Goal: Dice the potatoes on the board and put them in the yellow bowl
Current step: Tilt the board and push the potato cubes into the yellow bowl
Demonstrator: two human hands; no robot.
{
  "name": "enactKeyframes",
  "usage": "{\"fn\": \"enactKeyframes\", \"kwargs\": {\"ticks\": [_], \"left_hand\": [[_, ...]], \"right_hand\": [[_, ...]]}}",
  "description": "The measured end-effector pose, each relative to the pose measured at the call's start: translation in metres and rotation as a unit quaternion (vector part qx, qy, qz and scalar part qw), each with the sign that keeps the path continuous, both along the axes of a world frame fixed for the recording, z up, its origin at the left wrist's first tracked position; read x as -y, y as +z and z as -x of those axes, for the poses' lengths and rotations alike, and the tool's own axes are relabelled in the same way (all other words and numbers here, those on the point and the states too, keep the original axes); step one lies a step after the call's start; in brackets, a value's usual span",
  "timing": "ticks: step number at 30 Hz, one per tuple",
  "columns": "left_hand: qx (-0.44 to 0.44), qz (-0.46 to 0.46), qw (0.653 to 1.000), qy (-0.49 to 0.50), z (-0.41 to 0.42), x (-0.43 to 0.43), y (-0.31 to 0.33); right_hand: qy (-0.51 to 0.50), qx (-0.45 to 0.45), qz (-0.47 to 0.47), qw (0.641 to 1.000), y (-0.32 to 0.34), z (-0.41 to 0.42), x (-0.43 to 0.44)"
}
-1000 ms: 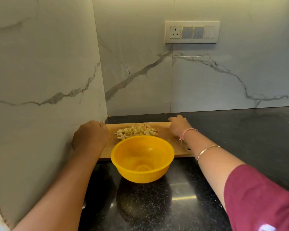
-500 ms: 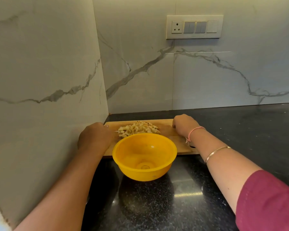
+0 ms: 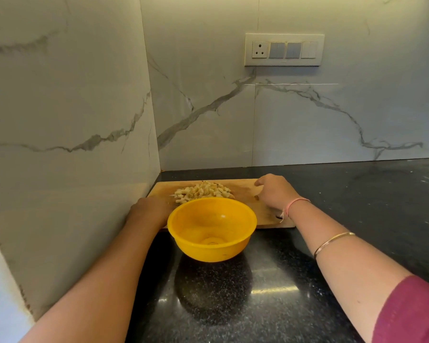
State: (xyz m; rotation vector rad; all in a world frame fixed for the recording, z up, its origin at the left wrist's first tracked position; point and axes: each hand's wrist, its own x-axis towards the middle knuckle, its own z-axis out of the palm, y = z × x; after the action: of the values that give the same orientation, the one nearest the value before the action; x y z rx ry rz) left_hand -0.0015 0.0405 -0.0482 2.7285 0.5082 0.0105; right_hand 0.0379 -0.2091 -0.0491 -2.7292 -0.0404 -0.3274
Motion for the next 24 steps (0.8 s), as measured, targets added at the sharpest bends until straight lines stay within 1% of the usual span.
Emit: {"fn": "enactKeyframes", "kwargs": {"ticks": [2,6,8,11,15,17,19,21,23,24], "left_hand": [[-0.022,-0.033,0.999,-0.005,-0.001,0.003,0.003],[-0.051,-0.074,0.996,-0.018,-0.009,0.005,0.009],[-0.064,-0.067,0.996,-0.002,-0.015,0.003,0.007],[-0.048,-0.061,0.997,0.002,-0.02,0.0,0.005],[-0.041,-0.035,0.998,-0.024,-0.021,-0.001,0.003],[-0.04,-0.028,0.998,-0.029,-0.022,-0.003,0.001],[-0.034,-0.028,0.999,-0.032,-0.022,-0.005,-0.001],[-0.029,-0.029,0.999,-0.027,-0.023,-0.006,-0.001],[-0.031,-0.033,0.999,-0.023,-0.024,-0.008,-0.003],[-0.034,-0.032,0.999,-0.023,-0.025,-0.008,-0.004]], "right_hand": [[0.001,-0.018,-0.016,1.0,-0.002,0.0,0.003],[0.02,-0.046,0.006,0.999,-0.003,-0.003,0.006],[0.04,-0.049,0.025,0.998,-0.004,-0.007,0.007],[0.049,-0.061,0.076,0.994,-0.007,-0.01,0.005],[0.007,-0.022,0.122,0.992,0.0,-0.009,0.005],[-0.022,-0.032,0.126,0.991,0.005,-0.008,0.011],[-0.056,-0.052,0.096,0.992,0.013,-0.009,0.021],[-0.08,-0.083,0.034,0.993,0.021,-0.006,0.036],[-0.081,-0.083,-0.055,0.992,0.027,-0.005,0.05],[-0.092,-0.086,-0.067,0.99,0.028,-0.005,0.055]]}}
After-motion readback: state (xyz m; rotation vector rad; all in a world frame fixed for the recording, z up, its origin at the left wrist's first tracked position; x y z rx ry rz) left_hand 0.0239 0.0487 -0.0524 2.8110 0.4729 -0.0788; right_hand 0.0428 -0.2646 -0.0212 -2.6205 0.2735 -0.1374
